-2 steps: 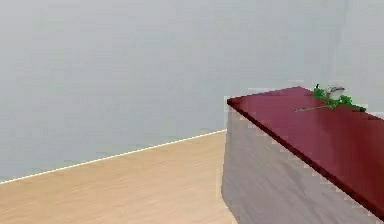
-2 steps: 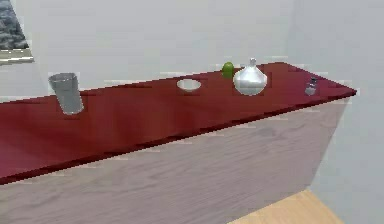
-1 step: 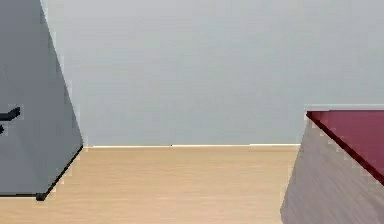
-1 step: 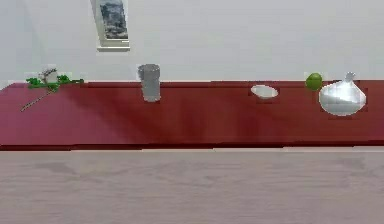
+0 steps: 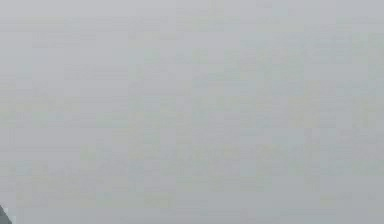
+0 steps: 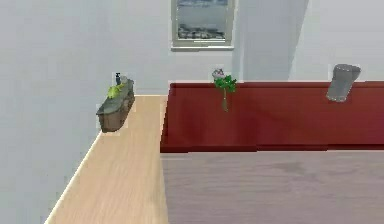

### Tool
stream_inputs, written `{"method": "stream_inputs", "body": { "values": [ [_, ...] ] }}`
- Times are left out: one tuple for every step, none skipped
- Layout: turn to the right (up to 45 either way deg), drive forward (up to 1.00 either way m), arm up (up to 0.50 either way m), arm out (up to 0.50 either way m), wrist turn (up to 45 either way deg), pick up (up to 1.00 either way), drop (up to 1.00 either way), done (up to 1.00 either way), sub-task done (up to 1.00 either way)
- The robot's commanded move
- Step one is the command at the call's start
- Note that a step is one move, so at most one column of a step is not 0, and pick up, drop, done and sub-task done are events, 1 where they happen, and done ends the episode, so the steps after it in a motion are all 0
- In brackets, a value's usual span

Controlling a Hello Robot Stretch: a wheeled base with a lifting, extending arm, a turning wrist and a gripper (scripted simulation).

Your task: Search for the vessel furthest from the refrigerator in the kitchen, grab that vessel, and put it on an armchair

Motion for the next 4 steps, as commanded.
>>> {"method": "stream_inputs", "body": {
  "values": [
    [-3.0,0.0,0.0,0.0,0.0,0.0,0.0,0.0,0.0],
    [0.0,0.35,0.0,0.0,0.0,0.0,0.0,0.0,0.0],
    [45.0,0.0,0.0,0.0,0.0,0.0,0.0,0.0,0.0],
    [33.0,0.0,0.0,0.0,0.0,0.0,0.0,0.0,0.0]
  ]
}}
